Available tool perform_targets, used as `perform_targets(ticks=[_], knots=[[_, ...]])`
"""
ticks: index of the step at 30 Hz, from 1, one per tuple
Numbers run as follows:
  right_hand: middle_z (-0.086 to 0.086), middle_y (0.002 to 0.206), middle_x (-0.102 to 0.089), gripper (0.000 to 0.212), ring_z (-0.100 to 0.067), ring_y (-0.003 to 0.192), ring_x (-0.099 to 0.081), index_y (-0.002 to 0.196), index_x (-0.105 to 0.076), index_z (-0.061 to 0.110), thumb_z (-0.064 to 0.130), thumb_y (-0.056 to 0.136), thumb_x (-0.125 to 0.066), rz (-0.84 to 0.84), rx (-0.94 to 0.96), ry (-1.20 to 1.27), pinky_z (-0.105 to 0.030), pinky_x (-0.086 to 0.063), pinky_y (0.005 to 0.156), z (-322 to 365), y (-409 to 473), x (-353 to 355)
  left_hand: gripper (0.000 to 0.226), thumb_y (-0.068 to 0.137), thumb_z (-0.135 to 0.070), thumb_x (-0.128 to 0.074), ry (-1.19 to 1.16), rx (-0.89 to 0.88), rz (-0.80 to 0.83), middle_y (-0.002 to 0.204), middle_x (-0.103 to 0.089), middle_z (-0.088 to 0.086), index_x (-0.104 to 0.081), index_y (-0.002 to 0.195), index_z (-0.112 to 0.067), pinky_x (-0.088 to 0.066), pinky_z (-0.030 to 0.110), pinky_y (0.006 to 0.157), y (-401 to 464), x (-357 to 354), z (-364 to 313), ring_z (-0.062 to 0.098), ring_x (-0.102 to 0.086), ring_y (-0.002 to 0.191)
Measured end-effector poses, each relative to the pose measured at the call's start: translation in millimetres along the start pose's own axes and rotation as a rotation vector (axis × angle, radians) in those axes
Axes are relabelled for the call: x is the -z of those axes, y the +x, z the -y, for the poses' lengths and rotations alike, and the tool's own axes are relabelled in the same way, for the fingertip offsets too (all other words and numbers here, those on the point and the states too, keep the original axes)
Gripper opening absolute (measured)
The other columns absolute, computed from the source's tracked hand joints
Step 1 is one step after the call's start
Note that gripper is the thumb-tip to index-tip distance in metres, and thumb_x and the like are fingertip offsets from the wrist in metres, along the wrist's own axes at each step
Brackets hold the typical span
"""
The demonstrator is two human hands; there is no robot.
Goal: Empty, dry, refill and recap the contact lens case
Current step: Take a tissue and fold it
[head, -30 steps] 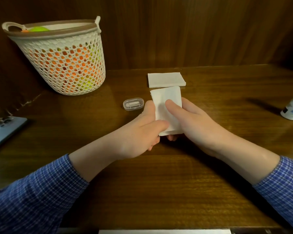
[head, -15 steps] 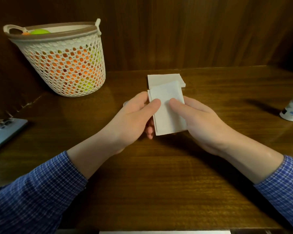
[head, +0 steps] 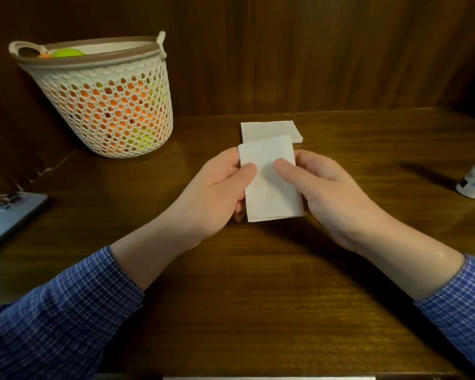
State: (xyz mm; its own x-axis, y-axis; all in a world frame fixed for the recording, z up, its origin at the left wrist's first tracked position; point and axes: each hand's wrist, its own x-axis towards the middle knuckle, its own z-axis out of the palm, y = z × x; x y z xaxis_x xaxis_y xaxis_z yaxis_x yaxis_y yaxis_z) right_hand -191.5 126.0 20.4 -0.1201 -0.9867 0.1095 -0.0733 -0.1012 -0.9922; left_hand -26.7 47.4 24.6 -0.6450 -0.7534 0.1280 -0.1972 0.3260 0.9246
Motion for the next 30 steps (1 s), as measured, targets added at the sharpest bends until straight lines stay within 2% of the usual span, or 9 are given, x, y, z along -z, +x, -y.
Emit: perform_targets(ticks=[3, 5, 8, 10, 14, 19, 23, 27, 30], knots=[[0.012, 0.093, -0.074, 0.032, 0.0, 0.092, -0.071, 0.097, -0.073, 0.014, 0.043, 0.101, -0.059, -0.214, 0.032, -0.143, -0.021, -0.057, 0.067, -2.3, 4.6, 5.9, 0.021, 0.109, -0.029, -0.043, 0.001, -0.016, -0.029, 0.063, -0.065, -0.023, -0.051, 0.122, -0.043, -0.049, 0.014, 0.053, -0.9, -0.5, -1.2, -0.001, -0.056, 0.052], [0.009, 0.088, -0.074, 0.035, 0.0, 0.09, -0.069, 0.092, -0.075, 0.01, 0.041, 0.101, -0.061, -0.26, 0.068, -0.177, -0.015, -0.053, 0.061, -3.8, 5.4, 7.6, 0.017, 0.108, -0.026, -0.047, 0.002, -0.002, -0.065, 0.064, -0.065, -0.024, -0.058, 0.114, -0.038, -0.049, 0.016, 0.054, -1.4, -0.7, -1.3, -0.001, -0.056, 0.052], [0.012, 0.084, -0.073, 0.032, 0.002, 0.085, -0.068, 0.085, -0.076, 0.015, 0.039, 0.101, -0.062, -0.206, 0.112, -0.24, -0.008, -0.049, 0.058, -2.7, 2.8, 7.6, 0.018, 0.105, -0.027, -0.05, 0.023, 0.027, -0.127, 0.074, -0.067, -0.02, -0.066, 0.096, -0.031, -0.052, 0.024, 0.065, -0.5, 4.4, -2.4, 0.001, -0.062, 0.064], [0.008, 0.084, -0.073, 0.032, -0.004, 0.082, -0.068, 0.082, -0.076, 0.017, 0.039, 0.101, -0.062, -0.104, 0.133, -0.348, -0.008, -0.047, 0.058, -1.0, 0.5, 7.5, 0.021, 0.102, -0.035, -0.051, 0.024, 0.003, -0.117, 0.088, -0.068, -0.016, -0.07, 0.095, -0.027, -0.051, 0.028, 0.074, 0.6, 9.1, -4.4, 0.0, -0.064, 0.08], [0.002, 0.085, -0.072, 0.032, -0.016, 0.08, -0.068, 0.084, -0.076, 0.015, 0.038, 0.101, -0.062, 0.041, 0.146, -0.448, -0.01, -0.046, 0.056, 1.3, -5.3, 3.7, 0.018, 0.1, -0.036, -0.061, 0.065, -0.079, -0.067, 0.082, -0.07, -0.019, -0.076, 0.09, -0.032, -0.046, 0.014, 0.065, 0.7, 13.1, -7.5, -0.007, -0.063, 0.078], [0.005, 0.088, -0.074, 0.031, -0.013, 0.086, -0.07, 0.086, -0.076, 0.016, 0.038, 0.101, -0.06, 0.059, 0.108, -0.438, -0.01, -0.047, 0.057, 4.1, -6.4, 3.2, 0.015, 0.099, -0.023, -0.064, 0.119, -0.176, -0.07, 0.077, -0.069, -0.016, -0.076, 0.09, -0.024, -0.045, 0.009, 0.058, -0.2, 13.9, -6.8, -0.001, -0.064, 0.075], [0.005, 0.084, -0.076, 0.033, -0.013, 0.078, -0.074, 0.087, -0.077, 0.008, 0.033, 0.102, -0.061, 0.077, 0.04, -0.34, -0.012, -0.052, 0.059, 4.4, -5.1, 5.3, 0.018, 0.101, -0.025, -0.061, 0.135, -0.141, -0.199, 0.077, -0.067, -0.022, -0.072, 0.087, -0.03, -0.046, 0.009, 0.06, 5.4, 24.6, -7.5, -0.006, -0.062, 0.076], [-0.003, 0.069, -0.074, 0.031, -0.015, 0.062, -0.07, 0.078, -0.075, 0.008, 0.024, 0.101, -0.062, 0.026, 0.051, -0.224, -0.018, -0.055, 0.058, 9.6, -3.5, 8.5, 0.019, 0.104, -0.028, -0.057, 0.032, -0.07, -0.278, 0.086, -0.067, -0.019, -0.068, 0.089, -0.028, -0.048, 0.022, 0.07, 9.7, 39.5, -8.3, 0.004, -0.065, 0.091], [-0.002, 0.063, -0.067, 0.032, -0.015, 0.057, -0.062, 0.075, -0.073, 0.009, 0.015, 0.102, -0.057, -0.075, 0.111, -0.096, -0.022, -0.054, 0.053, 10.3, -2.5, 11.4, 0.019, 0.105, -0.028, -0.055, -0.132, 0.037, -0.206, 0.1, -0.07, 0.0, -0.069, 0.094, -0.024, -0.049, 0.036, 0.075, 7.4, 37.6, -8.2, 0.024, -0.07, 0.101]])
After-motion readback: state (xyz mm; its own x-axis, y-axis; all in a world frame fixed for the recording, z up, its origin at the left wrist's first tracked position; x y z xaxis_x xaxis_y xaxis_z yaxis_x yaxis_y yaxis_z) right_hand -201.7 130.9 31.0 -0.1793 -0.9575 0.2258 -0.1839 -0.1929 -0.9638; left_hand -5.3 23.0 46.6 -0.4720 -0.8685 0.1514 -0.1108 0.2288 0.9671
